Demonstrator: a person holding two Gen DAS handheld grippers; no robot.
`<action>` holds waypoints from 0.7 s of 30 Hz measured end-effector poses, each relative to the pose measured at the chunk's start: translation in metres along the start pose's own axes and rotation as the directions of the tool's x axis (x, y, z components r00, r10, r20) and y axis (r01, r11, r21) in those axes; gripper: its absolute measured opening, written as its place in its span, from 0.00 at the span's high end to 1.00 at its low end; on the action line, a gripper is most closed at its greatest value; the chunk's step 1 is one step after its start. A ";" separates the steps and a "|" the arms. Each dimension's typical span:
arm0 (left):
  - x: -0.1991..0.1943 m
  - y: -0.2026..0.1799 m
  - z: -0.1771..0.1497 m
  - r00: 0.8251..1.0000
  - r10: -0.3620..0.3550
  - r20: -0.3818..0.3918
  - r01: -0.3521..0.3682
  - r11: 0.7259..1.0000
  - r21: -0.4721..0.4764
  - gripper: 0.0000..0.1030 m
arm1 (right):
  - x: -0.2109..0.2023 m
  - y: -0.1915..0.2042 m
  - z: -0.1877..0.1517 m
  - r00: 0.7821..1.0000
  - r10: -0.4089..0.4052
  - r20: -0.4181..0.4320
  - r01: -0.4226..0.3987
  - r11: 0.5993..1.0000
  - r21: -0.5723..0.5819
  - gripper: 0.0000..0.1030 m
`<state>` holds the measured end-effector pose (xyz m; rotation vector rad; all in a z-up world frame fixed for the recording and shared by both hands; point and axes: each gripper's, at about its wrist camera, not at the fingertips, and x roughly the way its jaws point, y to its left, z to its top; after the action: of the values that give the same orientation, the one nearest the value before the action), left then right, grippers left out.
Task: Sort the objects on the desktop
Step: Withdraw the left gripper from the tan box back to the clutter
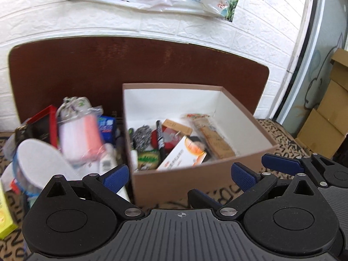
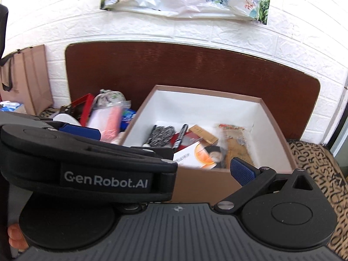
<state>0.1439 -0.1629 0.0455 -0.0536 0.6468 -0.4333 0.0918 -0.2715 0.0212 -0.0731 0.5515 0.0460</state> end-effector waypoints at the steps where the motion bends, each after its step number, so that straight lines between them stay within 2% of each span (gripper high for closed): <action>1: -0.004 0.001 -0.005 1.000 0.008 0.002 -0.008 1.000 0.002 0.00 | -0.004 0.003 -0.004 1.000 0.006 0.003 -0.006 1.000 0.006 0.00; 10: -0.034 0.014 -0.058 0.997 0.073 -0.003 -0.073 0.997 -0.010 0.00 | -0.024 0.041 -0.046 1.000 0.020 0.010 -0.020 1.000 0.000 0.00; 21: -0.042 0.018 -0.097 0.989 0.136 -0.061 -0.134 0.990 0.033 0.00 | -0.030 0.064 -0.089 0.998 0.013 -0.058 -0.009 0.998 0.066 0.00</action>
<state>0.0633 -0.1217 -0.0109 0.0313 0.7015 -0.3145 0.0164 -0.2160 -0.0421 -0.0071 0.6118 0.0368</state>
